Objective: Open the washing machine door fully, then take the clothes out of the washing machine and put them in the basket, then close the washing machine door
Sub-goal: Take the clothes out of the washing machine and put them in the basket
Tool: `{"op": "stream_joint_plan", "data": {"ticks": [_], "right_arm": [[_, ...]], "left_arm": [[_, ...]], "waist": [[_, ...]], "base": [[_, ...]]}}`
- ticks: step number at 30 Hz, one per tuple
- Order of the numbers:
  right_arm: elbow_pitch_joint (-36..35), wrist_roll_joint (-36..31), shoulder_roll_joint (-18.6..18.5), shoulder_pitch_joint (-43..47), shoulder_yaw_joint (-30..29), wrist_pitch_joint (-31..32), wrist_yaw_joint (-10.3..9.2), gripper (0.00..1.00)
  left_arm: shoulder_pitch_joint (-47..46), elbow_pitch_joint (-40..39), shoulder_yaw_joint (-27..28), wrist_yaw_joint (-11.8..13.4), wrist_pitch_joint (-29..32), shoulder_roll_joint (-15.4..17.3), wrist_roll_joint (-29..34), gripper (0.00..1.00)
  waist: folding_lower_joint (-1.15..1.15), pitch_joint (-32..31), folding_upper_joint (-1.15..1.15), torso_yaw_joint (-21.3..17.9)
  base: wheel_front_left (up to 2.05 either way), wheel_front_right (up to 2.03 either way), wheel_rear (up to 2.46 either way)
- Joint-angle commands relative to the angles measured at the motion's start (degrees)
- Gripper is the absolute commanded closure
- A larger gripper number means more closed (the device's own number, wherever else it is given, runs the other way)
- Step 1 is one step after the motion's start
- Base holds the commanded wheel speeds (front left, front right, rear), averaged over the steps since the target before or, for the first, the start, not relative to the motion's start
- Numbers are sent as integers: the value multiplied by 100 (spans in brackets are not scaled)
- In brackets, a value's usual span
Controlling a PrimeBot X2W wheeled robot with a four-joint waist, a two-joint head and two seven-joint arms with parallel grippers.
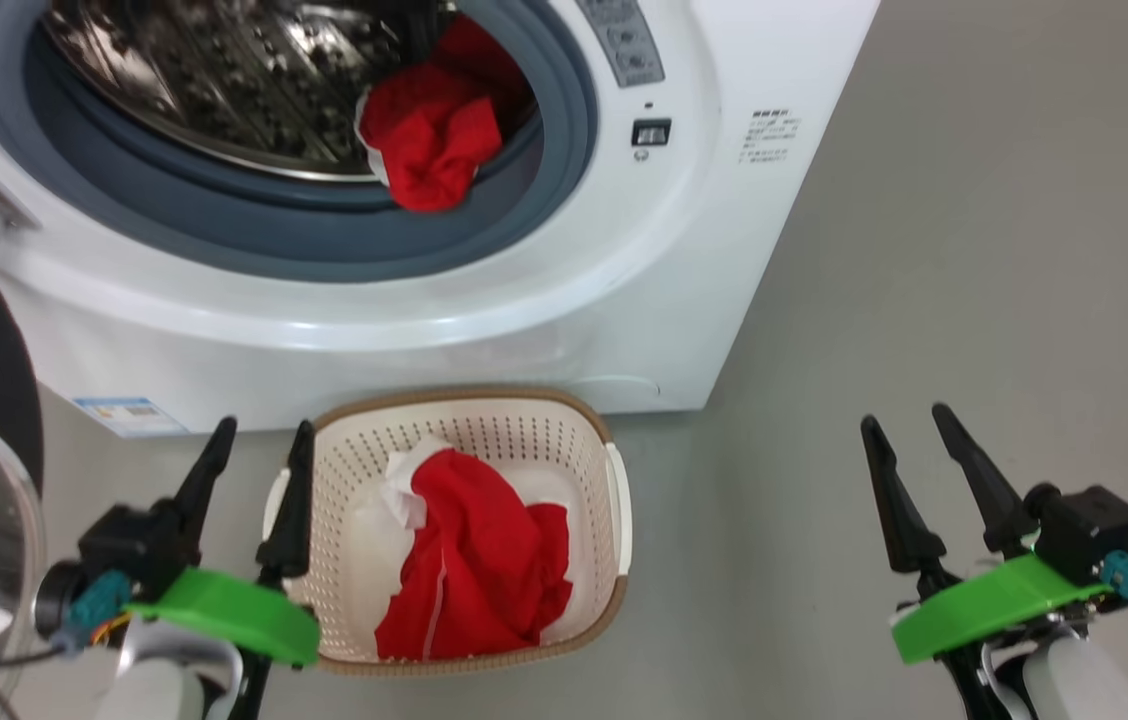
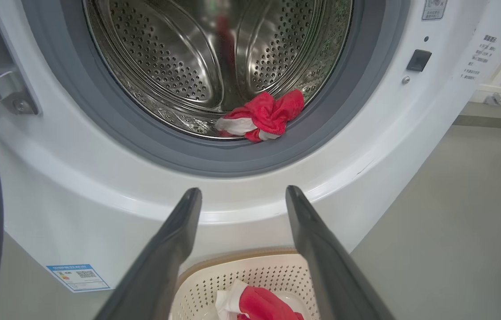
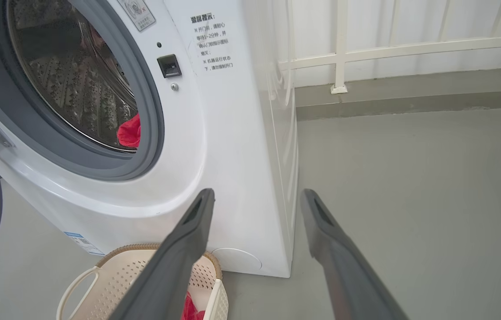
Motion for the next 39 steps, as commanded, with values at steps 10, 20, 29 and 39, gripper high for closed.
{"op": "stream_joint_plan", "data": {"ticks": [10, 20, 29, 39], "right_arm": [[-142, 123, -179, 490, 53, -36, 29, 0], [-227, 167, -245, 957, -29, -36, 29, 0], [-229, 190, -270, 998, -9, -36, 29, 0], [-288, 157, -203, 911, -40, -36, 29, 0]], "left_arm": [[927, -956, 678, -32, -70, 45, 251, 0], [1764, -1559, 1059, -32, -70, -36, 346, 0], [2043, -1743, 1219, -32, -70, -155, 388, 0], [1876, -1714, 1150, -32, -70, -161, 366, 0]], "waist": [[0, -589, 0, 13], [0, -929, 0, -64], [0, -987, 0, -169], [0, -759, 0, -215]], "base": [[0, 0, 0], [0, 0, 0], [0, 0, 0], [0, 0, 0]]}}
